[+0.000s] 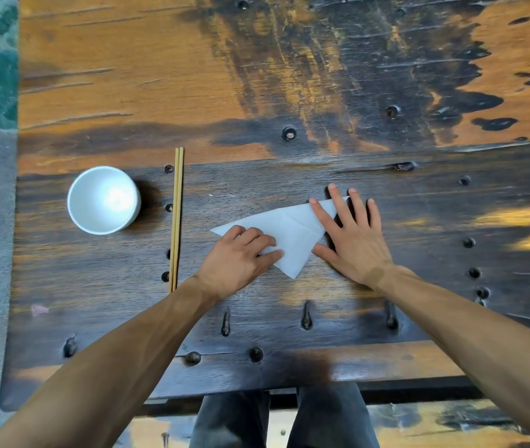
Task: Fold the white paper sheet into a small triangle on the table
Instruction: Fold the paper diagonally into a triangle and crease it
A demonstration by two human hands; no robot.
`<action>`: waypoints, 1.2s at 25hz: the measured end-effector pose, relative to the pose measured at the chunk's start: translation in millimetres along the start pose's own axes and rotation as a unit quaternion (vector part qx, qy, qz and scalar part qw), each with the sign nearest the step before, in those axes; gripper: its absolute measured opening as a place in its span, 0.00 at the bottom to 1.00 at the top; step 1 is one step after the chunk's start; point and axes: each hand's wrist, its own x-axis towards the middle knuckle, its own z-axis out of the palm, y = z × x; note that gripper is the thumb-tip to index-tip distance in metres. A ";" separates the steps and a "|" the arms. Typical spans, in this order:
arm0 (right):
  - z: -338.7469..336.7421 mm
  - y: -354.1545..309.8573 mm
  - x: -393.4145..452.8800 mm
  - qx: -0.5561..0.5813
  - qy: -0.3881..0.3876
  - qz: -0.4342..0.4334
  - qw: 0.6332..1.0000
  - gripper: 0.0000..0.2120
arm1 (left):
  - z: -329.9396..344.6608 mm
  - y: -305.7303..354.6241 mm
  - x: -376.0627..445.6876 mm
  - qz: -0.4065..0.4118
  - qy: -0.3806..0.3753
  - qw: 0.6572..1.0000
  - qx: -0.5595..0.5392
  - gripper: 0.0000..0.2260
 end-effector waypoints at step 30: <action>-12.6 -49.8 -12.4 0.033 0.013 -0.108 0.994 0.30 | 8.9 0.6 -6.1 0.011 0.010 1.000 0.025 0.12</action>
